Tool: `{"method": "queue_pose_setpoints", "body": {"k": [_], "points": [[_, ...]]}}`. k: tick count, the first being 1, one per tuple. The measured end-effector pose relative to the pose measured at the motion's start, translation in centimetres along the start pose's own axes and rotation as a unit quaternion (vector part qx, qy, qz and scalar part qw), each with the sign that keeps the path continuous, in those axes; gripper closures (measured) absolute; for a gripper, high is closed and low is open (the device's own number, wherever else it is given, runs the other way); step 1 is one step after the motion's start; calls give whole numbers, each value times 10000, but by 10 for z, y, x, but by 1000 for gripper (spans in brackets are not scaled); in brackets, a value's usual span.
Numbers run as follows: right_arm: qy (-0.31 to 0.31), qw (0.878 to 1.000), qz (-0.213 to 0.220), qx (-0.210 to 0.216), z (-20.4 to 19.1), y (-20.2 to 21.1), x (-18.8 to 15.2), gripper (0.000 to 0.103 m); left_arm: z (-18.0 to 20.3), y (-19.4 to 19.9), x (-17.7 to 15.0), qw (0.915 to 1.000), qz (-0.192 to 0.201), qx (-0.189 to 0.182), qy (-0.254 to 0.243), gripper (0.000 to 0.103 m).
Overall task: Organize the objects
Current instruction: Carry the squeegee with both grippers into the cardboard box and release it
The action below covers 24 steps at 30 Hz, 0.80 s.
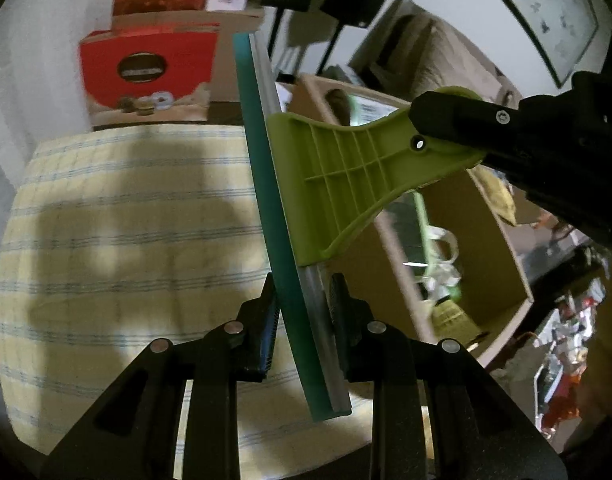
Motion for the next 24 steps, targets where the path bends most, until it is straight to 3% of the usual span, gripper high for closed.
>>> {"method": "queue_pose_setpoints", "body": {"k": [15, 24], "points": [[-299, 9969, 354, -637, 90, 64, 24, 95, 103, -41, 16, 9972, -288, -541, -426, 80], [-466, 9925, 400, -1059, 141, 87, 31, 95, 153, -71, 20, 9935, -517, -607, -809, 80]]}}
Point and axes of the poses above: each gripper's, at about its wrist camera, not at the fingertips, and y roughly against the way its jaws point, z to its right, x to its top, the point moved 9 cm from there along -y, roughly the way its jaws point, and after that the axes turned 6 degrees about -y, right-handed, at the moved point
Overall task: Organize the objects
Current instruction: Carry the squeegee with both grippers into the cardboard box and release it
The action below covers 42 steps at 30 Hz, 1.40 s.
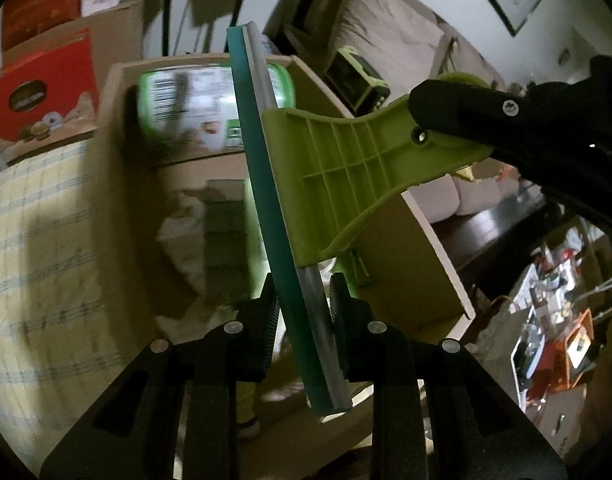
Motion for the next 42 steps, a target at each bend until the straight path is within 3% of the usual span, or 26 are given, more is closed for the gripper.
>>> {"method": "queue_pose_setpoints", "body": {"k": [9, 24, 27, 30, 42], "points": [[-234, 9994, -9, -272, 42, -3, 9, 95, 28, -35, 9, 9993, -353, -45, -126, 80], [-335, 9972, -210, -628, 87, -31, 18, 95, 43, -83, 12, 9958, -879, -259, -27, 80], [-220, 9968, -222, -734, 87, -36, 18, 95, 42, -88, 12, 9947, -992, -272, 19, 73], [-84, 9960, -209, -866, 86, -40, 18, 95, 36, -86, 14, 9944, -971, -377, 187, 62], [553, 9885, -175, -1397, 79, -62, 21, 95, 3, -19, 0, 9977, -580, -357, 50, 54]]}}
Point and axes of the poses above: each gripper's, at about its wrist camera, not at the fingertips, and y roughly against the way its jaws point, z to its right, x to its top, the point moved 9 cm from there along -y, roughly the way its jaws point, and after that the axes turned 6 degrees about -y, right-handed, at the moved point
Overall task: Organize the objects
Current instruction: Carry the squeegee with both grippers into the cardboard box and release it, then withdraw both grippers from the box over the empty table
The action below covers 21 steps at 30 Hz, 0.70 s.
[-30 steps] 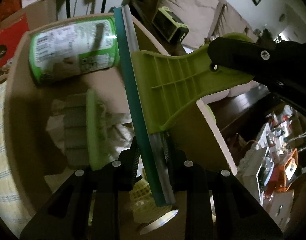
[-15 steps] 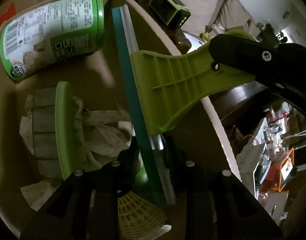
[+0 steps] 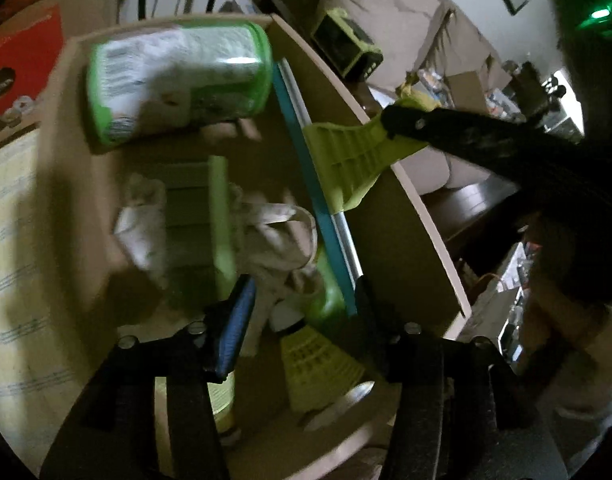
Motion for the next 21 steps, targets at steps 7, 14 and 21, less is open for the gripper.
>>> {"method": "queue_pose_setpoints", "body": {"k": [7, 14, 21], "points": [[518, 9973, 89, -519, -14, -18, -5, 95, -28, 43, -14, 9986, 309, 409, -132, 54], [858, 9933, 129, -761, -30, -32, -13, 95, -57, 70, -27, 9971, 435, 625, -88, 54], [975, 9919, 189, -798, -45, -33, -19, 91, -79, 80, -38, 9964, 468, 707, 94, 54]]}}
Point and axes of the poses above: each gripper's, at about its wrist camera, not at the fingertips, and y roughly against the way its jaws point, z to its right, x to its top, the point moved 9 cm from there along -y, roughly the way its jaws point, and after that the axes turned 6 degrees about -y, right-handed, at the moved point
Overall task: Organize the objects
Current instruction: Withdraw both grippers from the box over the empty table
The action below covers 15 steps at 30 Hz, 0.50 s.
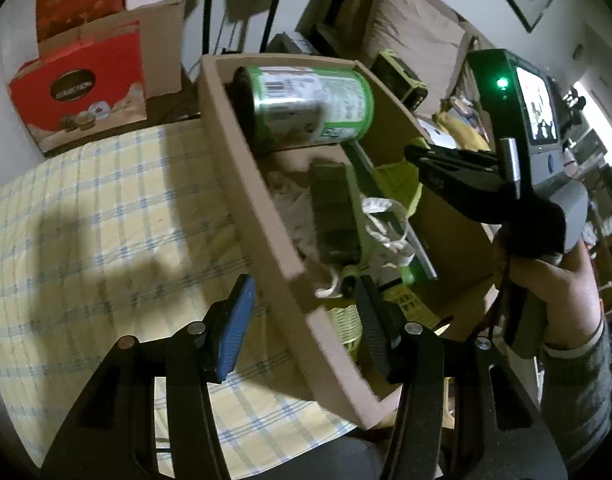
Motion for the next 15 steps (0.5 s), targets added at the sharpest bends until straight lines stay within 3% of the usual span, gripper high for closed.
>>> {"method": "queue_pose_setpoints", "body": {"k": [7, 10, 13, 15], "points": [[160, 9989, -119, 420, -44, 9, -10, 75, -15, 1, -10, 9999, -52, -1, 138, 53], [17, 9944, -399, 977, -65, 6, -18, 76, -18, 2, -13, 9998, -66, -3, 162, 52], [-363, 9824, -760, 1667, -79, 1, -26, 76, -22, 4, -15, 9998, -63, 22, 183, 51], [-585, 9760, -880, 1903, -79, 0, -28, 76, -25, 6, -16, 9998, -24, 72, 174, 46]]}}
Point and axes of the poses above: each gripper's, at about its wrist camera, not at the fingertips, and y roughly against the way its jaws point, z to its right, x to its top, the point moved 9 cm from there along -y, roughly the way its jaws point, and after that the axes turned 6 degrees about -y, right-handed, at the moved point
